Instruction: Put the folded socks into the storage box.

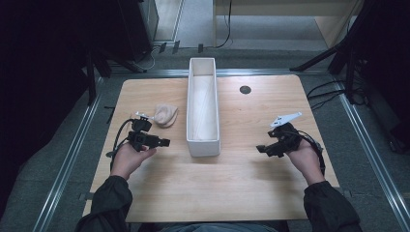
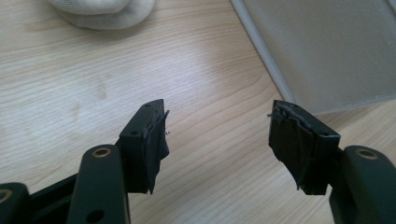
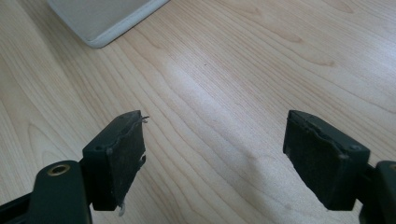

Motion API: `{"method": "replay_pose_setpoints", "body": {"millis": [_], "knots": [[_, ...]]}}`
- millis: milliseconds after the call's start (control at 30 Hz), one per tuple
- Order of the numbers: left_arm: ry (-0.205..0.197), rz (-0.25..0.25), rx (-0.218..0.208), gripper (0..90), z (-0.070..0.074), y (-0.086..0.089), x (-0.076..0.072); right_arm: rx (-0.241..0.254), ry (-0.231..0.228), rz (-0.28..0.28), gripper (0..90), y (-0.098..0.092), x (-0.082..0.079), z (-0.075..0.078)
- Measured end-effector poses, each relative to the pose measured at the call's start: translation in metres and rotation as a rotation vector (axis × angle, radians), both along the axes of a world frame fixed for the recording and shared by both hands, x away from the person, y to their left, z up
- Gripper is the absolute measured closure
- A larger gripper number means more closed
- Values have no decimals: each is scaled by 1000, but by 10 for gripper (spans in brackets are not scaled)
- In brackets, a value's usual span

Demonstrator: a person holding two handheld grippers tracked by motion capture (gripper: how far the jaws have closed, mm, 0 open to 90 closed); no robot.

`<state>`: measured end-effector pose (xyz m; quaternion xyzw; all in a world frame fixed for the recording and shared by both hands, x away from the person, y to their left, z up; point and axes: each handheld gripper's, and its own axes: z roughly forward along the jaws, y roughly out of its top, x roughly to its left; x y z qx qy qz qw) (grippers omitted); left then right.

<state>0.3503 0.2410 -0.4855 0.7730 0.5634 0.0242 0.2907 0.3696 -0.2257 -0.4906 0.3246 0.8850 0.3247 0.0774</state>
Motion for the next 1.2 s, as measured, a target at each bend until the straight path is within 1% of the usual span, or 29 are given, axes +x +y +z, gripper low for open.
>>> {"method": "replay_pose_setpoints", "body": {"millis": [133,167,233,300,433,500,600,667,733,767,800,833,900,933,967,1000,1033,1067,1100,1133,1200], "knots": [[21,7,15,352,3,2,8,3,-2,-1,206,-1,1,0],[27,11,9,346,4,3,10,5,-2,-2,206,-1,1,0],[27,12,7,333,5,3,11,5,-1,-4,206,-2,1,0],[27,12,26,319,8,1,17,5,0,-4,206,-2,1,0],[33,-8,41,306,12,0,27,1,2,2,206,-1,1,0],[31,-6,45,301,14,0,29,-1,3,1,206,-2,1,0],[36,1,58,295,20,2,36,-4,5,-1,206,-2,2,-1],[45,13,76,287,24,3,44,-5,10,-1,206,-1,2,-1],[54,18,89,281,24,3,50,-8,10,0,206,-1,2,-1],[67,15,101,279,25,3,54,-9,8,2,206,-1,2,-1],[68,17,115,272,25,3,57,-10,9,1,206,-1,2,-1],[69,24,115,269,26,3,61,-11,10,2,206,-1,2,-1],[87,27,108,259,27,4,69,-12,11,2,206,-1,2,-1],[101,22,115,240,27,5,74,-12,11,4,206,-1,2,-2],[101,22,115,216,27,5,74,-12,13,5,206,0,2,-2],[127,22,135,210,26,5,83,-14,13,4,206,0,2,-2],[134,32,149,208,26,6,88,-12,13,6,206,0,2,-2],[134,32,149,207,26,6,88,-12,11,8,206,0,2,-2],[154,48,145,207,26,6,96,-12,14,7,206,1,2,-2],[154,48,145,208,26,6,96,-12,14,7,206,1,2,-2],[167,52,167,208,24,5,103,-11,16,8,206,1,2,-2]]}}
